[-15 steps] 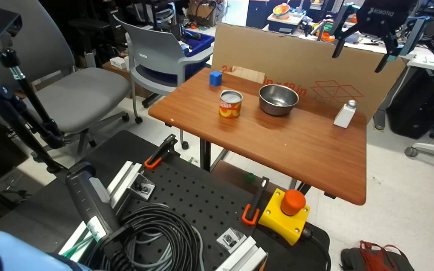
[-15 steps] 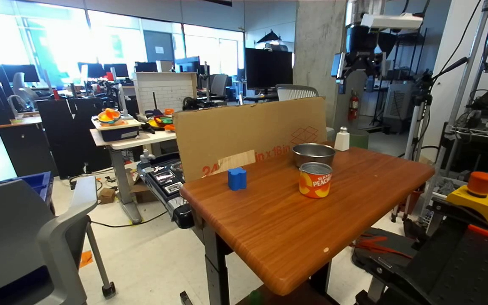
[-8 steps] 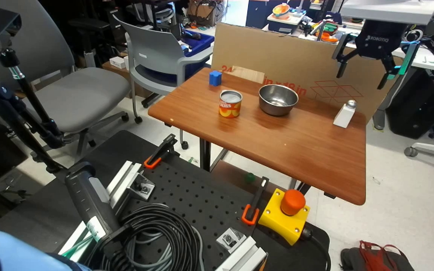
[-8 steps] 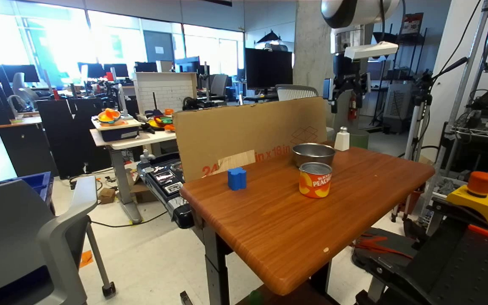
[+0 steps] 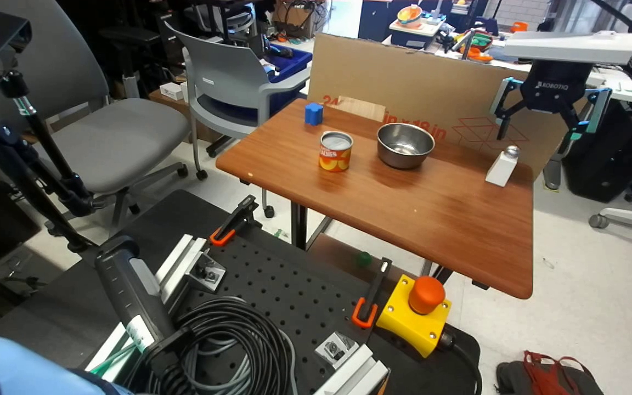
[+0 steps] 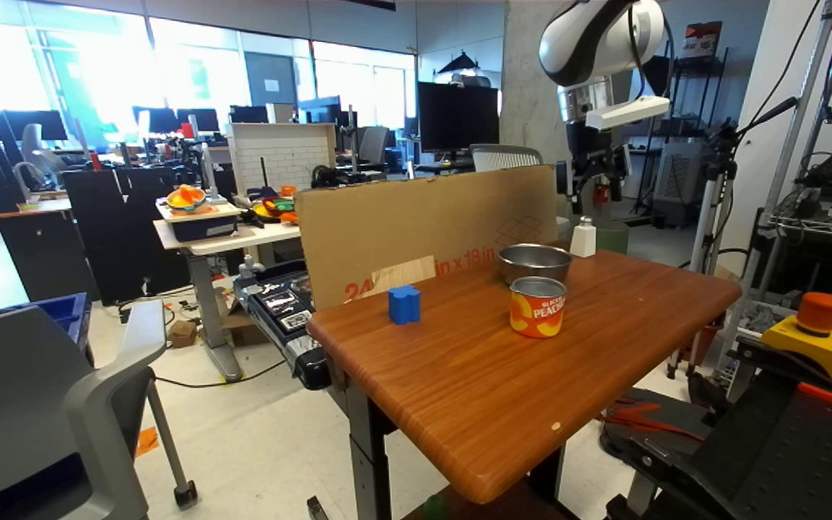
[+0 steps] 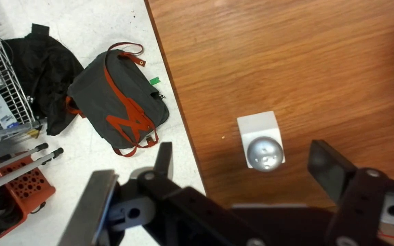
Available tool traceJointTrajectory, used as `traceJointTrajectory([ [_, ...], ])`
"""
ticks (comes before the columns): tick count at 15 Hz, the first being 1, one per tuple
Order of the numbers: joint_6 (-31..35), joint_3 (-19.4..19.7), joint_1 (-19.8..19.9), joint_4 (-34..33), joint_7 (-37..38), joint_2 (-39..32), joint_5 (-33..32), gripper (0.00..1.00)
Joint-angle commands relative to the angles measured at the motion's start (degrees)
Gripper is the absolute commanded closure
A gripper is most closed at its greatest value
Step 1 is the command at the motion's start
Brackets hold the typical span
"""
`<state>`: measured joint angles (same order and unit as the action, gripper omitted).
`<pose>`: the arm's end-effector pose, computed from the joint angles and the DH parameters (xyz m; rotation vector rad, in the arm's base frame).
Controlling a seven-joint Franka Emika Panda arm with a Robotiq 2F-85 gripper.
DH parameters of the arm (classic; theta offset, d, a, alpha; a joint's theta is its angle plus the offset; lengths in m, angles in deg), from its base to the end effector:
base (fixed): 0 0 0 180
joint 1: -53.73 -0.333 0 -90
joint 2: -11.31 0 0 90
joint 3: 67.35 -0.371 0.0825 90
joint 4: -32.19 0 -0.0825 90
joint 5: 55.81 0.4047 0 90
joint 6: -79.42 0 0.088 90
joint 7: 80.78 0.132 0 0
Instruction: Put the shaker in the silver pot
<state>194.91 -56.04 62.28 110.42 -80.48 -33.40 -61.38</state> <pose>0.7375 -0.2400 0.2553 2.9054 -0.3750 -0.2265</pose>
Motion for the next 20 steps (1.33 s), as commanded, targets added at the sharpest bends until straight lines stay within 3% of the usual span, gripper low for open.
traceJointTrajectory([
  [1,-3.2,-1.1,0.7,-6.7,-0.5,-4.9,-1.2,0.0],
  [4,-4.8,-1.3,0.3,-9.6,-0.4,-7.5,-1.3,0.0],
  [5,-5.2,-1.4,0.2,-10.2,-0.5,-8.1,-1.3,0.17],
  [6,-6.0,-1.6,0.2,-10.9,-0.6,-8.8,-1.2,0.28],
  [14,-16.0,-2.7,0.7,-16.0,0.5,-9.1,0.9,0.88],
  [20,-13.9,-5.0,-0.8,-11.2,-0.5,-1.1,1.6,0.92],
])
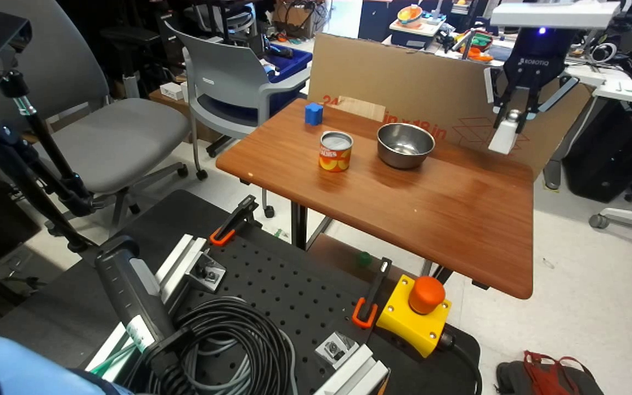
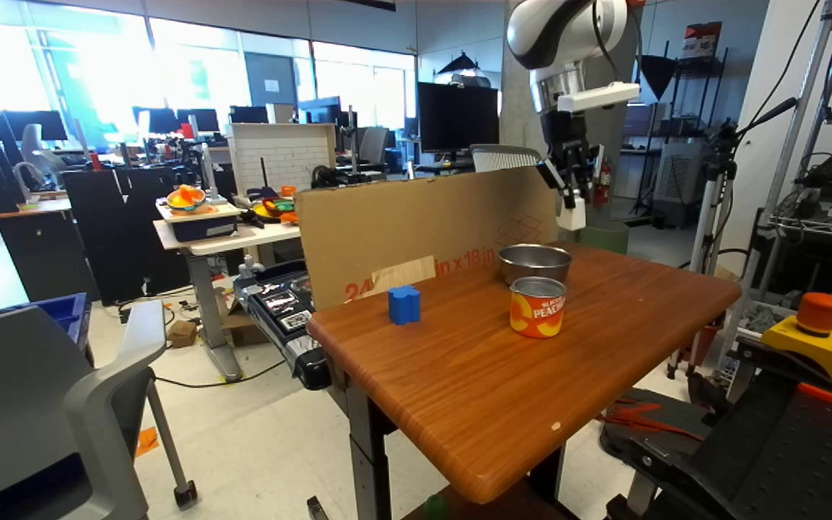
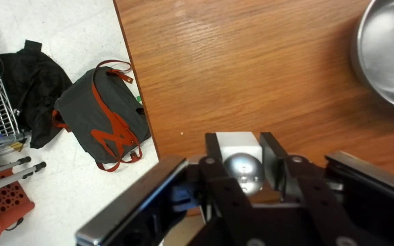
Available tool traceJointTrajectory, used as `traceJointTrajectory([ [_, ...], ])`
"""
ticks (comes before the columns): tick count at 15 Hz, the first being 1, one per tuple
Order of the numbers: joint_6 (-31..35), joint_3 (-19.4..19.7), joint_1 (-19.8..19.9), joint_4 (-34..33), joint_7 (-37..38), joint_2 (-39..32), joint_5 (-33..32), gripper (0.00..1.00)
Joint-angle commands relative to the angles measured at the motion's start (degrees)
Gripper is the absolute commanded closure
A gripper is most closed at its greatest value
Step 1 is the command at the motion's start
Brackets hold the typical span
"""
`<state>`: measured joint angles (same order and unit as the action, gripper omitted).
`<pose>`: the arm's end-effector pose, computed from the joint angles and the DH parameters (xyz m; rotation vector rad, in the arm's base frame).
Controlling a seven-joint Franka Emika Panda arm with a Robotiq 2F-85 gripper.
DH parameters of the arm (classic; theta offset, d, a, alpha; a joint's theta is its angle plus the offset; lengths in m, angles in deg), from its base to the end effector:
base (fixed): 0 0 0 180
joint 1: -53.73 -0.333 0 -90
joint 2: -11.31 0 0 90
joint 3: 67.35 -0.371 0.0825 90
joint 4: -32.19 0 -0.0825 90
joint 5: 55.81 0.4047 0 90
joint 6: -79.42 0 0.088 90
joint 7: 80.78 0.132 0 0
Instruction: Put the shaker in the silver pot
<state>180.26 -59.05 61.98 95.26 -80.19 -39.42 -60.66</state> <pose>0.7737 -0.2029 0.2737 2.9336 -0.3442 -0.3608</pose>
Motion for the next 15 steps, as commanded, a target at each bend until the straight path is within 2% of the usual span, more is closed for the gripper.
traceJointTrajectory([
  [1,1.6,-2.7,-0.9,5.3,-1.2,6.2,0.9,0.92],
  [7,3.1,-6.6,-3.5,14.4,-2.4,12.8,2.5,0.92],
  [11,2.8,-5.9,-6.1,19.8,0.2,15.0,1.0,0.92],
  [15,2.6,-5.7,-6.9,22.2,1.3,14.5,0.4,0.92],
])
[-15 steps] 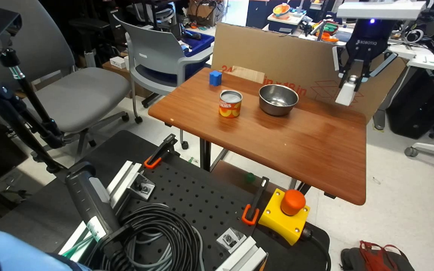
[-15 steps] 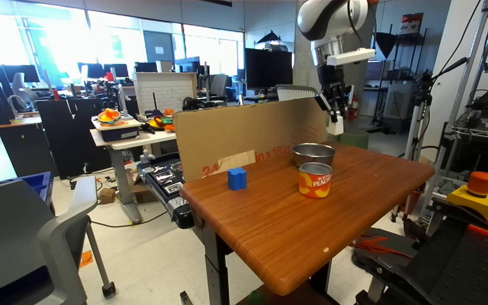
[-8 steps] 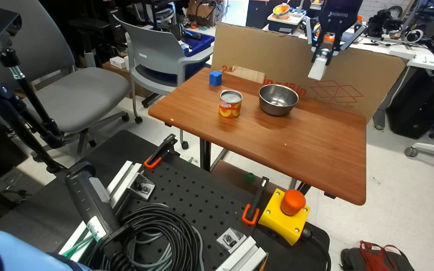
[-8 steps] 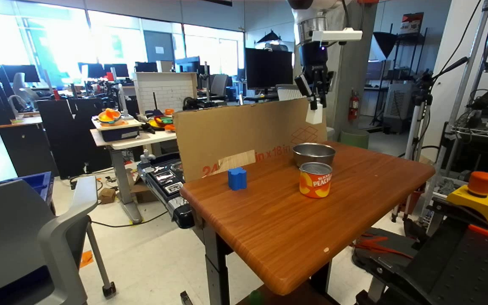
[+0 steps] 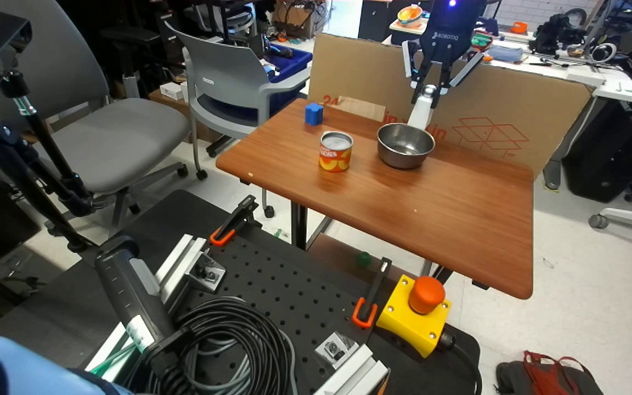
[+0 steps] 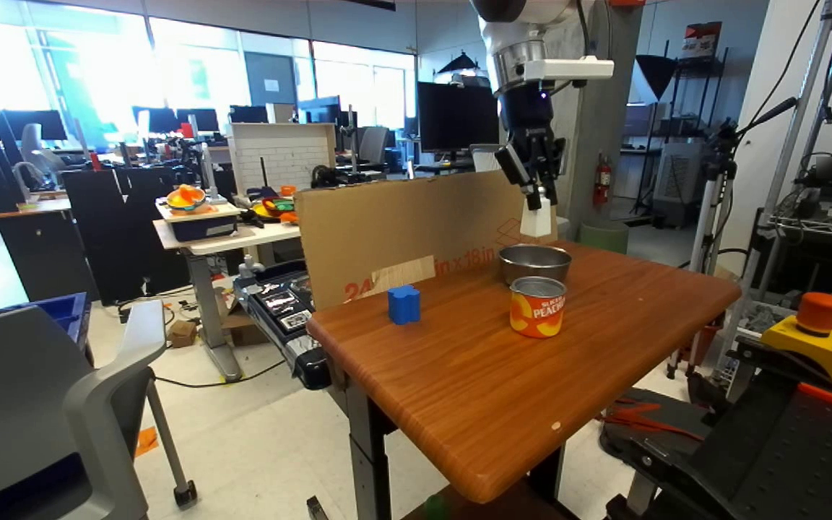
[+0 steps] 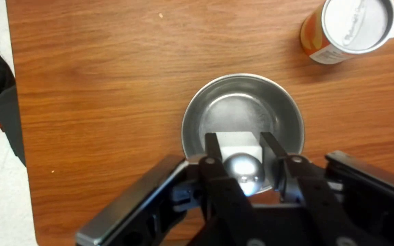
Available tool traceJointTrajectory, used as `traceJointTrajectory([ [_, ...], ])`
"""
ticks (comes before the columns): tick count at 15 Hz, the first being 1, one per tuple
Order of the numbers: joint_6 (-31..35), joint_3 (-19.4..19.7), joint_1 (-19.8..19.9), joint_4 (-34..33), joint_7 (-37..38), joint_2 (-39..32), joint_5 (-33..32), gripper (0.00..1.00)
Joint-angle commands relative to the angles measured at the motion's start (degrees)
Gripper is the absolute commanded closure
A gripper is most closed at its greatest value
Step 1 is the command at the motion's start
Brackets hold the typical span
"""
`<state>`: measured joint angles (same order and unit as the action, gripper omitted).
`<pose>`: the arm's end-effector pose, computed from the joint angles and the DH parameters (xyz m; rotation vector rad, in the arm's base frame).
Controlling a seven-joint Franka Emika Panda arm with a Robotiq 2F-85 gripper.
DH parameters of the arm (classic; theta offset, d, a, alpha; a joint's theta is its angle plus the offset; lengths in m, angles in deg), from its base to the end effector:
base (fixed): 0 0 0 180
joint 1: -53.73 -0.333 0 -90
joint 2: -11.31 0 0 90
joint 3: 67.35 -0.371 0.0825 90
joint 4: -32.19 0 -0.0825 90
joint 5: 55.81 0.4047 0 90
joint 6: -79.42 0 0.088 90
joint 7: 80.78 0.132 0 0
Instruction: Put the shaker in the silver pot
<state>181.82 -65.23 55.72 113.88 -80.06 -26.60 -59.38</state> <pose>0.7288 -0.0544 0.2953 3.0325 -0.0870 -0.4618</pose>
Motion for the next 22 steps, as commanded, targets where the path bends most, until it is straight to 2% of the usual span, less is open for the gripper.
traceJointTrajectory([
  [1,0.9,0.4,-0.7,3.8,1.0,1.3,-1.0,0.92],
  [7,0.9,0.3,-1.5,3.9,1.2,-0.7,-1.9,0.92],
  [15,4.1,0.7,-2.6,2.8,2.8,-3.5,-3.6,0.92],
  [16,3.6,0.8,-2.7,2.4,3.1,-4.1,-3.8,0.72],
  [17,3.4,1.0,-2.9,2.4,3.6,-4.5,-4.1,0.42],
  [18,3.3,1.1,-3.0,2.4,3.8,-4.7,-4.2,0.4],
  [22,2.8,0.6,-2.4,4.6,2.4,-2.1,-3.7,0.12],
])
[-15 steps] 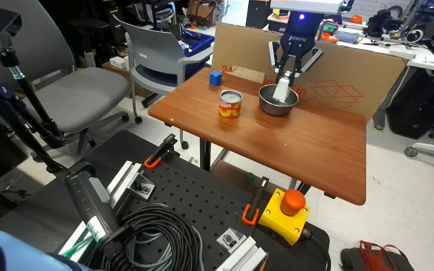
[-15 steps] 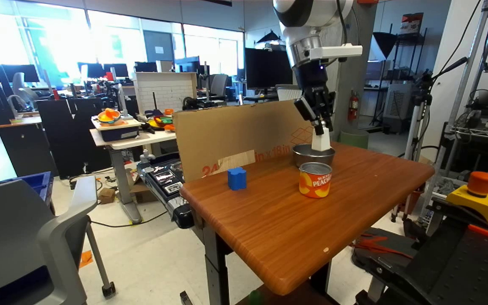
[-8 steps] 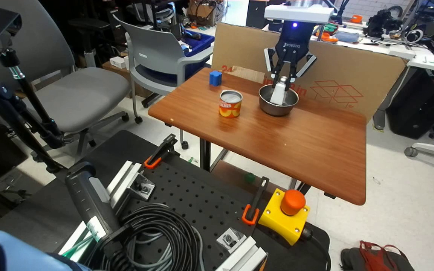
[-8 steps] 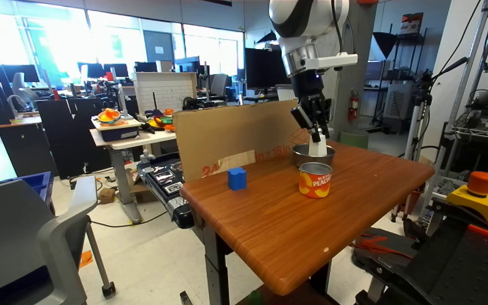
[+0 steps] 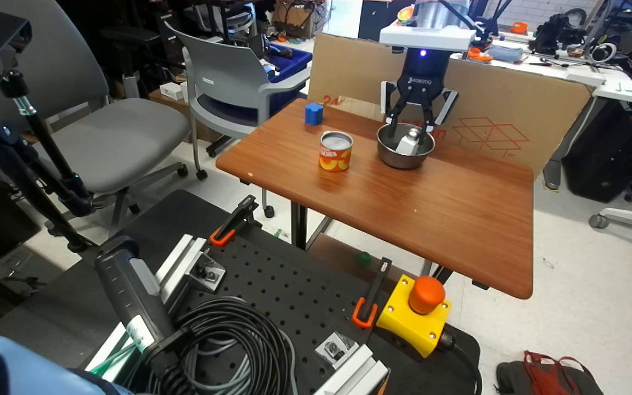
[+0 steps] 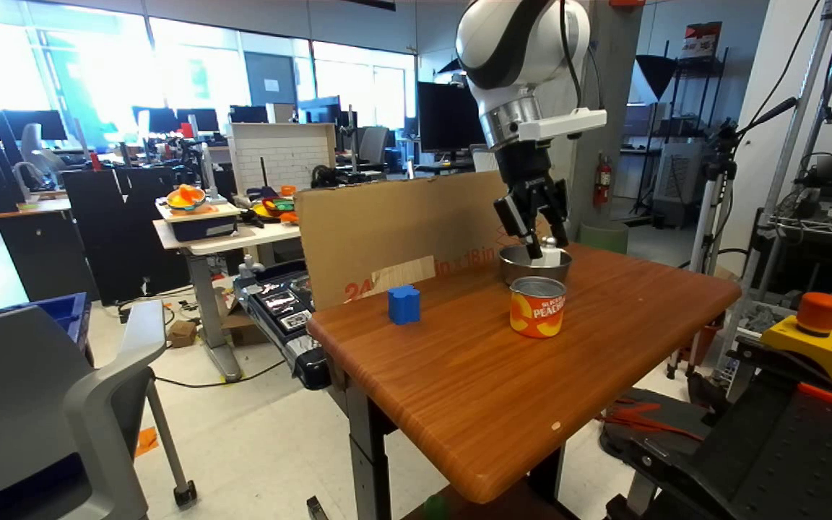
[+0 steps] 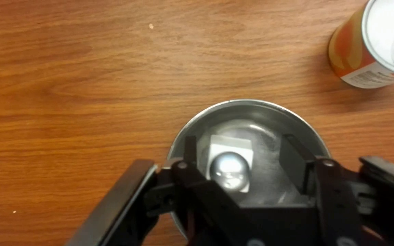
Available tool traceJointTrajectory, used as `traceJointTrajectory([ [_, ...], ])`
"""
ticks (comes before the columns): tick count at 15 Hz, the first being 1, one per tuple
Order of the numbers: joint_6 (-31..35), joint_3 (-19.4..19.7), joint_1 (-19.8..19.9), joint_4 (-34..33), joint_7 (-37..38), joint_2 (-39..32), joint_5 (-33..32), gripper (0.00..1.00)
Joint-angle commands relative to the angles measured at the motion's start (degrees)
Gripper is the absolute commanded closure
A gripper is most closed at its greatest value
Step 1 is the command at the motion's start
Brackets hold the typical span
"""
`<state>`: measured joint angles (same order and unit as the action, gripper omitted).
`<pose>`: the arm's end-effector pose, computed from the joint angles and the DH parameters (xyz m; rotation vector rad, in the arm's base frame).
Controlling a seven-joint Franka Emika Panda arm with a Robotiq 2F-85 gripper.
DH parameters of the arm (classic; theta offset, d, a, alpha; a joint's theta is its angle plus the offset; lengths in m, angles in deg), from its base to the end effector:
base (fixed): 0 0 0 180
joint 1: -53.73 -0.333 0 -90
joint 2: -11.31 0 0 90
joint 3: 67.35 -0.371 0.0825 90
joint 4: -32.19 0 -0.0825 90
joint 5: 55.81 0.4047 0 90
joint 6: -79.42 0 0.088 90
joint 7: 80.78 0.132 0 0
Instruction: Put the shaker in the silver pot
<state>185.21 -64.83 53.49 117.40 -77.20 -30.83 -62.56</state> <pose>0.7150 -0.0358 0.2190 2.9478 -0.0631 -0.5586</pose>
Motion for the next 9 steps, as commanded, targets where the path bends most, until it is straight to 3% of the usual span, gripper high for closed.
traceJointTrajectory([
  [1,-0.7,0.1,0.0,1.6,-0.8,3.1,-0.3,0.06],
  [2,-0.8,-0.1,0.3,2.2,-1.2,4.5,0.1,0.0],
  [8,-1.4,-0.2,3.6,7.3,-3.8,14.0,3.7,0.0],
  [9,-0.7,0.0,2.1,3.8,-2.5,9.7,1.7,0.0],
])
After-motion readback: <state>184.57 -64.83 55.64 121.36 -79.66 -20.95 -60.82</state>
